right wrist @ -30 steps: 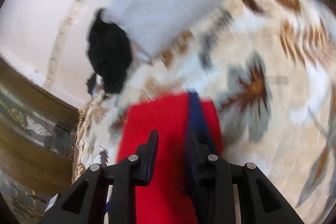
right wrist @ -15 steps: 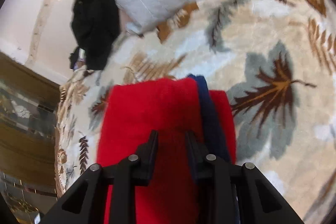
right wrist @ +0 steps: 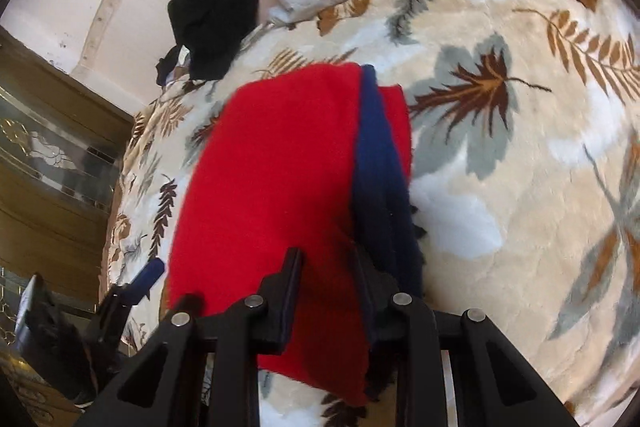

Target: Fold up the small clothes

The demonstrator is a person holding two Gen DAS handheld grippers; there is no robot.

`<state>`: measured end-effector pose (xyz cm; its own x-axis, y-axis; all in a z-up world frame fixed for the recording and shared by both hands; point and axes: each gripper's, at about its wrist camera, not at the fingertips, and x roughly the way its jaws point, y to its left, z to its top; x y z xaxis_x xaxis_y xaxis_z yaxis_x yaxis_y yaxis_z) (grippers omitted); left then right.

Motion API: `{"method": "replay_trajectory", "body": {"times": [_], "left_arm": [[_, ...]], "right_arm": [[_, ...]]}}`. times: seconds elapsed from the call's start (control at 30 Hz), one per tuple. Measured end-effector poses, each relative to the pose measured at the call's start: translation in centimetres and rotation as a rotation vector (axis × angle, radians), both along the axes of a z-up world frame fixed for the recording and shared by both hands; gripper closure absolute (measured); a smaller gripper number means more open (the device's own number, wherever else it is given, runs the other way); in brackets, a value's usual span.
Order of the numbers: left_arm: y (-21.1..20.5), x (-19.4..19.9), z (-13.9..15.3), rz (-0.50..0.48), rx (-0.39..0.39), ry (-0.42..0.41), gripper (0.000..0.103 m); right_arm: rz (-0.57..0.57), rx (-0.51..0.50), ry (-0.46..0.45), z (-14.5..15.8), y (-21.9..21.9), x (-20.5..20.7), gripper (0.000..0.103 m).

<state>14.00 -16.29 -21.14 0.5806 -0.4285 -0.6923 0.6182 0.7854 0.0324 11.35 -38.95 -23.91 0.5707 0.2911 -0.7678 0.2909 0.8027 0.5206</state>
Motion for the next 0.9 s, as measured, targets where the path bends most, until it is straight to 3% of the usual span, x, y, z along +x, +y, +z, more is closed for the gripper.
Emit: {"method": "replay_trajectory", "body": {"times": [0.43, 0.57, 0.67, 0.77, 0.9], "left_arm": [[0.0, 1.0, 0.4, 0.032, 0.016, -0.009, 0.032], [0.9, 2.3, 1.5, 0.099, 0.003, -0.024, 0.022], [2.1, 3.2, 2.2, 0.155, -0.034, -0.029, 0.021], [3.1, 4.1, 2.6, 0.201, -0.060, -0.034, 0.018], [3.5, 5.1, 2.5, 0.236, -0.064, -0.024, 0.017]], "right_arm": [[0.011, -0.067, 0.006, -1.0, 0.3, 0.4, 0.072], [0.020, -0.110, -0.002, -0.3, 0.8, 0.3, 0.072], [0.029, -0.252, -0.040, 1.6, 2.4, -0.1, 0.072], [0.041, -0.473, -0.100, 3.5, 4.5, -0.5, 0.072], [0.026, -0.575, -0.113, 4.2, 5.4, -0.4, 0.072]]}}
